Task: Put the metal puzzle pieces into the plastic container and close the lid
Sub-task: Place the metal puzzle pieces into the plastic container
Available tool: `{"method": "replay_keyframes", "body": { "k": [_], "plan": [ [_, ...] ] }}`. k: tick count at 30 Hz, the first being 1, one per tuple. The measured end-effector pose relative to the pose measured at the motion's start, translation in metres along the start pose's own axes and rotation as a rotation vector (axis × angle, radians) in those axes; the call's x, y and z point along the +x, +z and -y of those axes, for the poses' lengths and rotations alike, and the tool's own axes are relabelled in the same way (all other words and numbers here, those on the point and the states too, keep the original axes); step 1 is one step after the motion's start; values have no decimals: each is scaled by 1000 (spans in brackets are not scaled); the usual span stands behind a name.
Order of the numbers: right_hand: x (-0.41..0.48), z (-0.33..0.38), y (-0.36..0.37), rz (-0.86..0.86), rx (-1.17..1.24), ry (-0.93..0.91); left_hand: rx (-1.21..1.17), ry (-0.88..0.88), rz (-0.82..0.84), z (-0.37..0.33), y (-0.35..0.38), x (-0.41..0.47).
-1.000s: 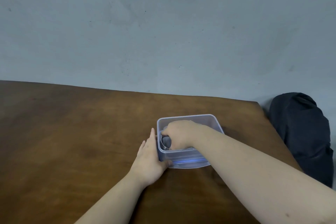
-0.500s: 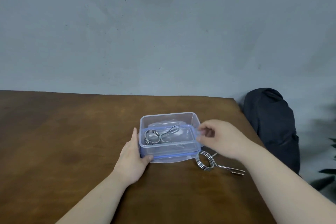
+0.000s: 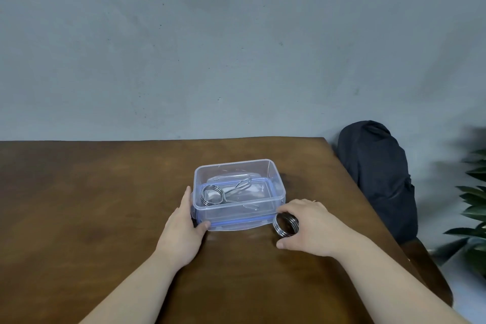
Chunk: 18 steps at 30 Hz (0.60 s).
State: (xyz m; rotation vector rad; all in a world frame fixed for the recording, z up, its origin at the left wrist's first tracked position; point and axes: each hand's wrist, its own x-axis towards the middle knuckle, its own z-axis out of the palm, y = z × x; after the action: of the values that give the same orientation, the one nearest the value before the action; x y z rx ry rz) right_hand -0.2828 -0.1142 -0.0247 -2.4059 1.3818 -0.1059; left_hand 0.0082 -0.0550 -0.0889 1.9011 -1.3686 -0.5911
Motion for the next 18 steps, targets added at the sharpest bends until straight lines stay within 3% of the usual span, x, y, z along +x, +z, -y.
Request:
{"method": "replay_keyframes", "body": {
  "k": [4, 7, 9, 12, 15, 18],
  "plan": [
    [3, 0, 3, 40, -90, -27, -1, 59, -29, -3, -1, -1],
    [-6, 2, -13, 85, 41, -31, -11, 54, -25, -4, -2, 0],
    [-14, 15, -38, 26, 193, -31, -12, 59, -16, -5, -2, 0],
    [-7, 47, -78, -194, 299, -131, -4, 83, -22, -8, -3, 0],
    [25, 88, -99, -256, 239, -164, -13, 113, -31, -9, -5, 0],
    [64, 115, -92, -156, 98, -146, -17, 123, -25, -10, -6, -2]
  ]
}}
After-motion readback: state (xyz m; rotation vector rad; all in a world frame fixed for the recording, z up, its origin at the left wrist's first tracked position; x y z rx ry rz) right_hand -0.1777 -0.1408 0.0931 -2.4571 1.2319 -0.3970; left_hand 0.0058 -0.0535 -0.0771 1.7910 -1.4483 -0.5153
